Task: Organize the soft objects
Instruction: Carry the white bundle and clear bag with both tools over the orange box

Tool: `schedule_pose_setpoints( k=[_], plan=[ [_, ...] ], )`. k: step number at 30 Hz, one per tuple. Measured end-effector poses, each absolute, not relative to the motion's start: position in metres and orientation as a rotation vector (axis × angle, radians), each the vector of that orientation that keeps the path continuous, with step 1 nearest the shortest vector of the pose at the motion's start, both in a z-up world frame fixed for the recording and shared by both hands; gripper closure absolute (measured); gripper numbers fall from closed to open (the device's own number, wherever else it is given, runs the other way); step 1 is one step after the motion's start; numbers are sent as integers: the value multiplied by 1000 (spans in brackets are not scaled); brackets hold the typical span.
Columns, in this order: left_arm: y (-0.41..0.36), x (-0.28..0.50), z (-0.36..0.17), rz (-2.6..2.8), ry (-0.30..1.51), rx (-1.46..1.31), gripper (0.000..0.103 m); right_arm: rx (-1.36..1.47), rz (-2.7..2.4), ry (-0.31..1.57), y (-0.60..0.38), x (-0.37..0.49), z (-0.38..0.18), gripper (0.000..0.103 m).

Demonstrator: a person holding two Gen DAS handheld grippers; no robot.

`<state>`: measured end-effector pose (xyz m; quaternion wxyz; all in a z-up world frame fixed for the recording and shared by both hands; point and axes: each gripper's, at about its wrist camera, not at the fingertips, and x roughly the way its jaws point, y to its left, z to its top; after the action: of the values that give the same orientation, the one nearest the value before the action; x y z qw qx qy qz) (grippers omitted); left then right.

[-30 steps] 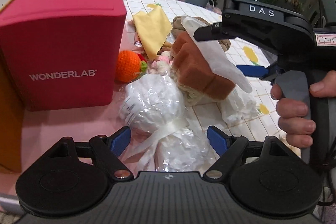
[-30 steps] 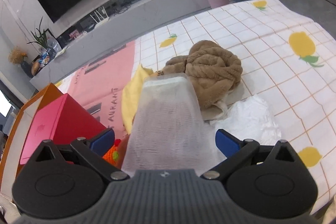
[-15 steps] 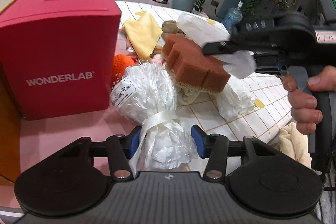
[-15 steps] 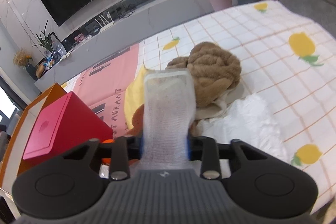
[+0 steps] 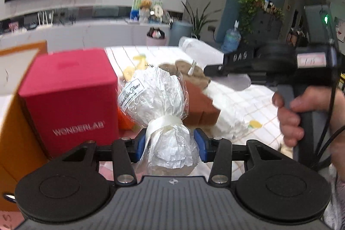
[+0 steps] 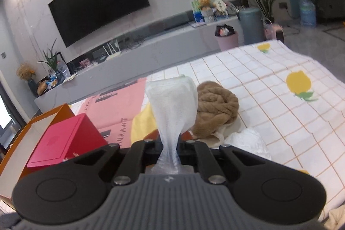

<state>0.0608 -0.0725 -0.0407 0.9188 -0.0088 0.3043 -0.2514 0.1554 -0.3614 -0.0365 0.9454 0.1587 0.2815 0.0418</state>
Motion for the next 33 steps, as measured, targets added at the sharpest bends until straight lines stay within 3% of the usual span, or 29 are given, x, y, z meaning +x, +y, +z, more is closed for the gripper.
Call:
schedule_pose_setpoints(
  k=[12, 18, 27, 33],
  plan=[
    [-29, 60, 11, -365, 483, -62, 51, 318, 110, 400, -343, 131, -8, 98],
    [23, 42, 64, -305, 364, -159, 51, 345, 171, 241, -315, 87, 27, 98],
    [83, 37, 137, -274, 227, -159, 51, 350, 349, 147, -236, 65, 94, 98],
    [123, 51, 101, -184, 246, -223, 51, 308, 449, 170, -169, 69, 109, 98]
  ],
)
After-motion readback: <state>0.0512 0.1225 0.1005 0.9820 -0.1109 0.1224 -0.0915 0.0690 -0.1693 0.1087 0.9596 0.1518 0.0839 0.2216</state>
